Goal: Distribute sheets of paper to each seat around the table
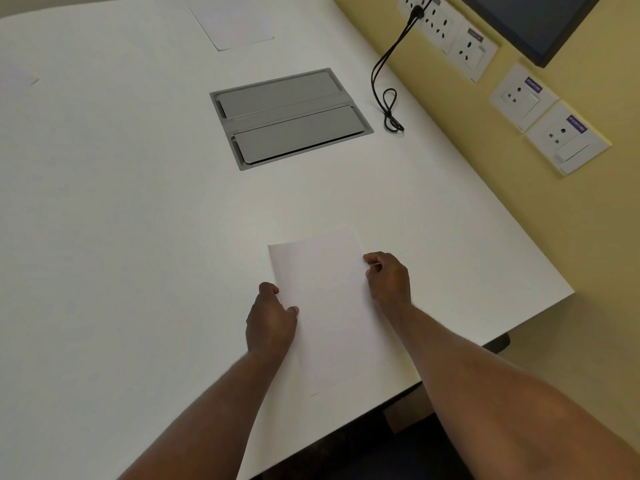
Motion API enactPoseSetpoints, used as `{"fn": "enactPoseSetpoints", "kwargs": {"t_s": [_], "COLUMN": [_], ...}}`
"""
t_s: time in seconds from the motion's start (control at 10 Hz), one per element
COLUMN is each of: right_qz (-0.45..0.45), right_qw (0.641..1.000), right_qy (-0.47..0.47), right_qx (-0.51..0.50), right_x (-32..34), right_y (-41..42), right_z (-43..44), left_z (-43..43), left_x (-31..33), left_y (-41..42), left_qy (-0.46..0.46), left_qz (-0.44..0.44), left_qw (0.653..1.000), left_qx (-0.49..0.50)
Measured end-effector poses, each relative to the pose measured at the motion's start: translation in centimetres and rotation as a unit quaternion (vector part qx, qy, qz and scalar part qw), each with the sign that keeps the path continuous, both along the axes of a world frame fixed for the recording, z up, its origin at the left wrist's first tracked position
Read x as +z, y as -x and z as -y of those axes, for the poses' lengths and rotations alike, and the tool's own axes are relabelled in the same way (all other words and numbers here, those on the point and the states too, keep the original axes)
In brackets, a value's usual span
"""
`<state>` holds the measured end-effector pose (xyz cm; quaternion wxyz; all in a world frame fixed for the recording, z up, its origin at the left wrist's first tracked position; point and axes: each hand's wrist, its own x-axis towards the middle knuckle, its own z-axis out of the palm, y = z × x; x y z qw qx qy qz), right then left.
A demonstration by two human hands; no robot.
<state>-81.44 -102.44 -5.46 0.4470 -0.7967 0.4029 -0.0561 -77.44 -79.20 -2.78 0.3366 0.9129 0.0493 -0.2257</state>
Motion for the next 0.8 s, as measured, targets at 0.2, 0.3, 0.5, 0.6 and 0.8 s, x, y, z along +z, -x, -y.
{"fn": "enactPoseSetpoints", "kwargs": {"t_s": [0.2, 0.3, 0.5, 0.6, 0.8], "right_qz": [0.018, 0.027, 0.035, 0.026, -0.010], "right_qw": [1.000, 1.000, 0.999, 0.999, 0.980], "right_qy": [0.001, 0.000, -0.003, 0.025, 0.162], "right_qx": [0.000, 0.002, 0.004, 0.029, 0.113], "right_x": [-0.7, -0.8, -0.1, 0.3, 2.8], "right_y": [-0.4, -0.3, 0.2, 0.4, 1.5], "right_z": [0.2, 0.0, -0.3, -0.1, -0.8], "left_z": [0.4, 0.4, 0.1, -0.2, -1.5], "left_x": [-0.7, -1.0, -1.4, -1.0, 1.3], "left_y": [0.0, 0.0, 0.0, -0.2, -0.2], "left_qy": [-0.031, -0.064, -0.100, -0.080, -0.057], "left_qz": [0.077, 0.099, 0.113, 0.128, 0.153], "left_qw": [0.996, 0.992, 0.982, 0.981, 0.978], "left_qx": [-0.022, -0.054, -0.113, -0.120, -0.129]}}
